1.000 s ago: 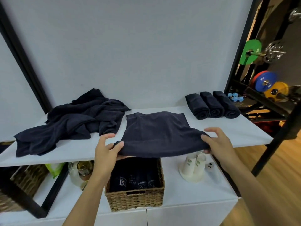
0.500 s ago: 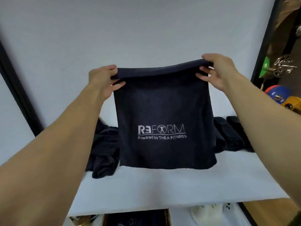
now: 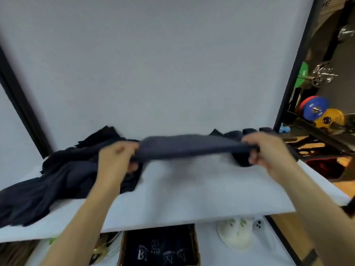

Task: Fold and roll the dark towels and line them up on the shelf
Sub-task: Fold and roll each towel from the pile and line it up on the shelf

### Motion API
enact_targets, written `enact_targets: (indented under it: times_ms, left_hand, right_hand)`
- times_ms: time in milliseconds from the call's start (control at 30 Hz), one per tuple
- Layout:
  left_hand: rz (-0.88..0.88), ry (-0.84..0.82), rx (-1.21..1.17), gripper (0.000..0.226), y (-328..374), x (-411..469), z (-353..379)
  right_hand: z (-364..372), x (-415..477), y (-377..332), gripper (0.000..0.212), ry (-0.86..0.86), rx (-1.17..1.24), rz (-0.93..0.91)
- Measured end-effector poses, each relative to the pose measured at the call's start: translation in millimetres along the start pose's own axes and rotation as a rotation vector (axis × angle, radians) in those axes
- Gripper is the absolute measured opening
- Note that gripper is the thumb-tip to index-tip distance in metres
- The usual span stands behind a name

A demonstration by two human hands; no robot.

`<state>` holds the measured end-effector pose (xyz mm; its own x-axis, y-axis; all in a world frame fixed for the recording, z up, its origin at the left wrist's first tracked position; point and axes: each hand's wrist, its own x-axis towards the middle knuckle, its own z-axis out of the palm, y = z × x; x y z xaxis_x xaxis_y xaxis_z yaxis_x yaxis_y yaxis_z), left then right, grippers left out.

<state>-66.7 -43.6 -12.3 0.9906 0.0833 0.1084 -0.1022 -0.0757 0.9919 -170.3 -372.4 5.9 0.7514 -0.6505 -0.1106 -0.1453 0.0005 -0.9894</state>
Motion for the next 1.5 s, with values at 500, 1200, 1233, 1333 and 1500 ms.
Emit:
enact_targets:
  times_ms: [500, 1200, 1233, 1333, 1500]
  left_hand:
    - [-0.132, -0.65, 1.067, 0.008, -64, -26, -19]
    - [0.179, -0.323, 1.026, 0.019, -111, 138, 113]
    - [0.228, -0.352, 0.988, 0.021, -110, 137, 111]
    - [0.323, -0.345, 0.808, 0.026, -103, 137, 104]
    - [0.297, -0.28, 0.602, 0.032, -94, 138, 84]
  right_hand:
    - [-27, 16, 89, 0.017, -0.342, -1.02, 0.008]
    - [84, 189, 95, 0.02, -0.183, -0.787, -0.26]
    - [86, 189, 92, 0.02, -0.219, -0.755, -0.258]
    - [91, 195, 89, 0.025, -0.297, -0.809, -0.218]
    - [99, 210, 88, 0.025, -0.267, -0.911, -0.214]
